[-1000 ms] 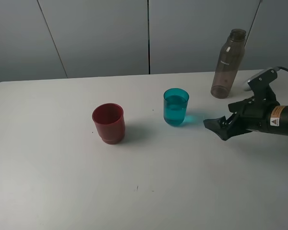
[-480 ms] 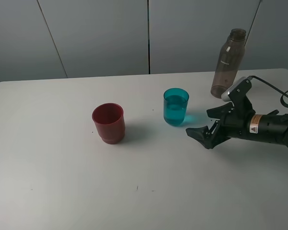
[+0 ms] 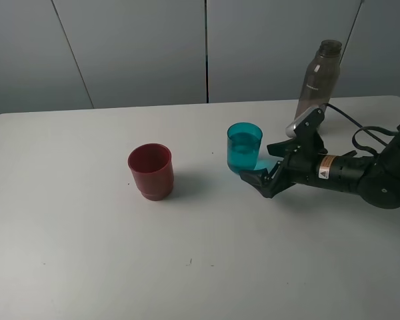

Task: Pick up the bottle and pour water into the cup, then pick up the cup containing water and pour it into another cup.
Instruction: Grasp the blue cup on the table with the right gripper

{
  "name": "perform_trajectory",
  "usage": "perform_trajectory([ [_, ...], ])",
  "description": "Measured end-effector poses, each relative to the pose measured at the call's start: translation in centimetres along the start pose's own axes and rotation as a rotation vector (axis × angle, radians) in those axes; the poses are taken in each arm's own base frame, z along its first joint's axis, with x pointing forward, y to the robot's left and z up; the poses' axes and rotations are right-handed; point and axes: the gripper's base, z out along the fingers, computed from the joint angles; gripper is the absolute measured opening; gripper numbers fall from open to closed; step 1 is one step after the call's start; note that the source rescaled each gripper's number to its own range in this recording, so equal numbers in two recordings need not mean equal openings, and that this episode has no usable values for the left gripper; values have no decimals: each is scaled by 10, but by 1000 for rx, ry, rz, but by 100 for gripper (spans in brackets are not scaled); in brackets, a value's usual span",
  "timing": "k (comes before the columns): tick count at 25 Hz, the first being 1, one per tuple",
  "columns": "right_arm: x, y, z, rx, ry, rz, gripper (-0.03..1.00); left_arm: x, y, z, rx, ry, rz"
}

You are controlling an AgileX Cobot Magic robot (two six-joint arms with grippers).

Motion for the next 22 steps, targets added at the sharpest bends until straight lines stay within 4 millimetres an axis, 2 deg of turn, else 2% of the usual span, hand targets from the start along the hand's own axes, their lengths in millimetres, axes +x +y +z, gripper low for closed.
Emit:
perform_trajectory([
  [7, -1, 0, 3, 23, -11, -10, 99, 0, 0, 0, 0, 0, -2],
  [17, -13, -7, 13, 31, -58, -37, 100, 0, 0, 0, 0, 0, -2],
  [22, -7, -4, 17, 17, -42, -26, 100, 0, 0, 0, 0, 0, -2],
])
